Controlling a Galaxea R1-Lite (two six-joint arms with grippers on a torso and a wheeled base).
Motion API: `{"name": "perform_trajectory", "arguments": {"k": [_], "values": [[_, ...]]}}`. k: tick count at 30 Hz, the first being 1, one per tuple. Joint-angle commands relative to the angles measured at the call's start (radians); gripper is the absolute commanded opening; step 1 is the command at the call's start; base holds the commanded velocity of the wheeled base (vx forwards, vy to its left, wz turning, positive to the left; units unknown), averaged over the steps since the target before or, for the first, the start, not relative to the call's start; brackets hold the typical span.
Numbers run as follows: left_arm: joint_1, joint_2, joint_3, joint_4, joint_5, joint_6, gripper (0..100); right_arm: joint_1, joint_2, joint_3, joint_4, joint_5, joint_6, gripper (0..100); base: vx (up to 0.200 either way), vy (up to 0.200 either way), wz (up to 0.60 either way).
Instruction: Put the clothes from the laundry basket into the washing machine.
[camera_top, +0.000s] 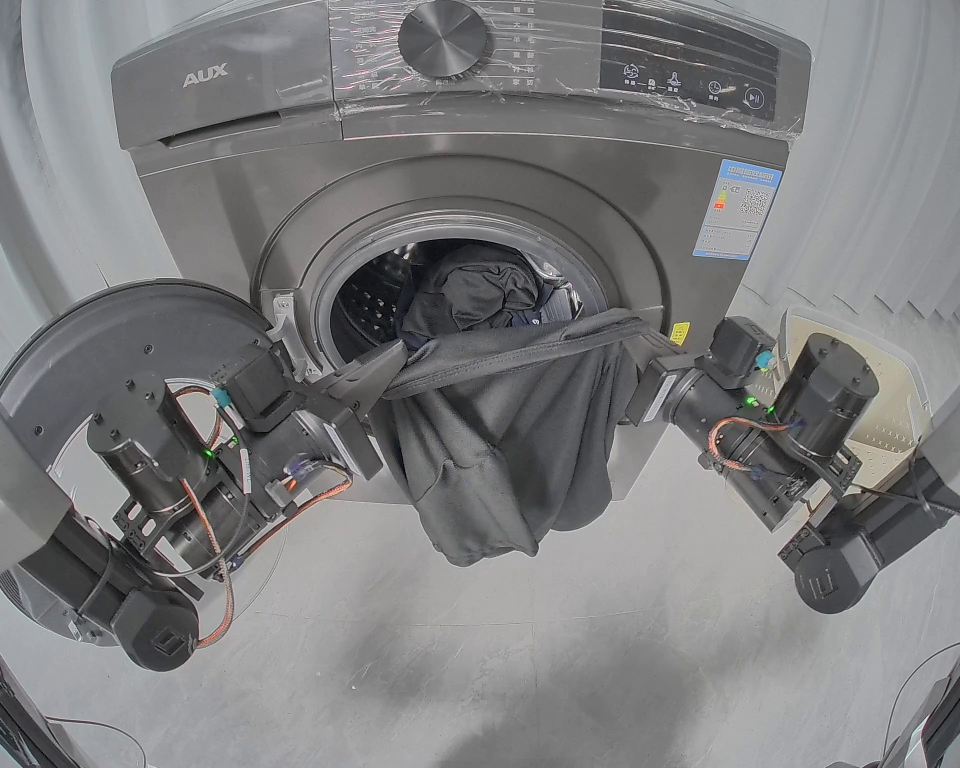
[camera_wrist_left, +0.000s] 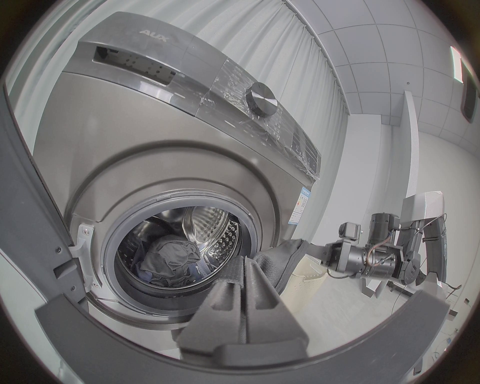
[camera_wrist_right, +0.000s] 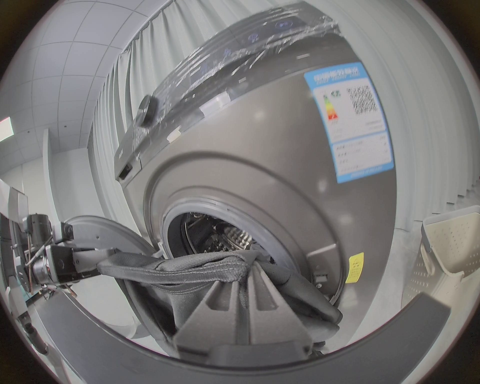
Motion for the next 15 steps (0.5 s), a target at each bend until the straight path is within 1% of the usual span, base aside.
{"name": "perform_trajectory", "arguments": {"k": [1,5,10,15], "values": [[0.000,-0.060,0.032,0.000,0.002,0.001,0,-0.004,-0.089,0.007,0.006,0.001,0.002,0,0.000,0.000,0.00],[0.006,-0.074,0.035,0.000,0.006,0.001,0,-0.004,-0.098,-0.005,0.006,-0.001,0.002,0,0.000,0.000,0.00],[0.009,-0.100,0.033,0.000,0.012,0.004,0,-0.001,-0.103,0.002,-0.004,-0.010,-0.001,0,0.000,0.000,0.00],[0.009,-0.110,0.021,0.000,0.013,0.032,0,0.004,-0.130,0.001,-0.001,-0.010,-0.001,0,0.000,0.000,0.00]]}}
